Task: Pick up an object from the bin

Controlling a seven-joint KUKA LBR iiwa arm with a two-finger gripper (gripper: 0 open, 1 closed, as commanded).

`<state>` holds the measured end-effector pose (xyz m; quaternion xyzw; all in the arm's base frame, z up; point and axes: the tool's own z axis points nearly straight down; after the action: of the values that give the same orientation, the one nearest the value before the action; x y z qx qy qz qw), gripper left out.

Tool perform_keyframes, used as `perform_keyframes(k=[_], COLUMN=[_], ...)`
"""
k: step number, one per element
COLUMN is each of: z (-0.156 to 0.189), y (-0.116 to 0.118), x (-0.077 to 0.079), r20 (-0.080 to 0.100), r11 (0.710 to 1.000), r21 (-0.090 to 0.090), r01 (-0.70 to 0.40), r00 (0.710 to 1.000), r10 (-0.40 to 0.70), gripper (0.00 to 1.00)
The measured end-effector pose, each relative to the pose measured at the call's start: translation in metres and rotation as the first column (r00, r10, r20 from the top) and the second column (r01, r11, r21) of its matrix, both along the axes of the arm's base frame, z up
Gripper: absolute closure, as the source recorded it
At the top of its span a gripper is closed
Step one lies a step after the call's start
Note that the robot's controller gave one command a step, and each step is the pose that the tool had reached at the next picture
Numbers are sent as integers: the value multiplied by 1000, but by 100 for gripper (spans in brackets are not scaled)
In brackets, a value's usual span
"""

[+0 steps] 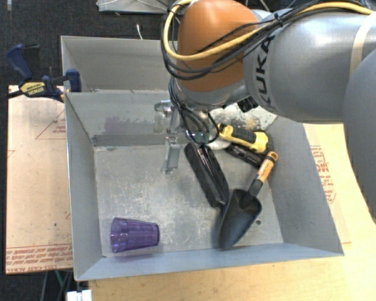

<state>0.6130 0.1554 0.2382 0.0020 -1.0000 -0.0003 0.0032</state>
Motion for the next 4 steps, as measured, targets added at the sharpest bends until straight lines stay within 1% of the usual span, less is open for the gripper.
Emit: perform_keyframes(k=[1, 2, 3, 4], z=[5, -155, -74, -140], y=[-1, 53, 61, 98], x=[2, -64, -57, -118], r20=[8, 13, 32, 16], r11=[1000, 987, 918, 698], r21=[1, 2, -3, -5], r01=[4, -159, -397, -716], r00=[1000, 987, 917, 698], r10=[-4, 158, 397, 716], gripper=[0, 0, 0, 0])
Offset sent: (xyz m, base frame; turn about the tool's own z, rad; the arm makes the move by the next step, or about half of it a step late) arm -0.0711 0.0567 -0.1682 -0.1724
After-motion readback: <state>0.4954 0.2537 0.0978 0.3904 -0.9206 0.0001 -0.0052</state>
